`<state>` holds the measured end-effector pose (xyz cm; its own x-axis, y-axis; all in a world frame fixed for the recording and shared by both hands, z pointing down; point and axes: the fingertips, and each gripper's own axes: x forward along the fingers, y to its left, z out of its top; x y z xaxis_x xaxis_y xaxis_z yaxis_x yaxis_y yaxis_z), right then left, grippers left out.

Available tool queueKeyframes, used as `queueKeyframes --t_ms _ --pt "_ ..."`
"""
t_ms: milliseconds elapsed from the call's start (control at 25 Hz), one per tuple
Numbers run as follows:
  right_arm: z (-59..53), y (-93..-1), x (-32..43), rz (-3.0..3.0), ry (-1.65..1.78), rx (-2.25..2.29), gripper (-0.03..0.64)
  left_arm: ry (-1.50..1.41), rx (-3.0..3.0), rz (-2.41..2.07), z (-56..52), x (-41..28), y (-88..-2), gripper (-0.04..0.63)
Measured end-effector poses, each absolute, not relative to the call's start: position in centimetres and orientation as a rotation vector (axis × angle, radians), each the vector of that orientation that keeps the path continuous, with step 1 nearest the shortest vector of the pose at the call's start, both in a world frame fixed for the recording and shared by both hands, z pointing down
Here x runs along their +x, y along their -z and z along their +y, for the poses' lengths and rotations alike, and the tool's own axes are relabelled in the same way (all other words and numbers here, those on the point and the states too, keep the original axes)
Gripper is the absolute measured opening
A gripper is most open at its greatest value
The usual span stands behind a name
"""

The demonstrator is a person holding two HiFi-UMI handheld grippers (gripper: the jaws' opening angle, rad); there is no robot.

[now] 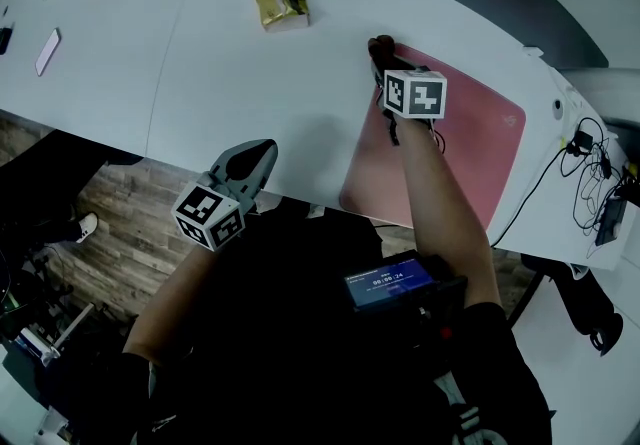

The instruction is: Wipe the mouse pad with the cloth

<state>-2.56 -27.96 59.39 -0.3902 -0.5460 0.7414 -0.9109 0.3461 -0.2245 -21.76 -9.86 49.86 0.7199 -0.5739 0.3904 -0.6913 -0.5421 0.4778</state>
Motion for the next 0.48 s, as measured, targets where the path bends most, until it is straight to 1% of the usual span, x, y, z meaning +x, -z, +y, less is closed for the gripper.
queueKeyframes --t_ms 280,480 --pt "-27.5 -56.3 -4.4 -2.255 -0.855 1.298 0.117 -0.241 2.334 -0.934 -9.8 -22.4 -49.4 0.009" --pt "-26.0 -53.1 -3.2 -2.361 -0.804 1.299 0.117 -0.224 2.376 -0.893 -9.9 -21.6 -48.8 0.009"
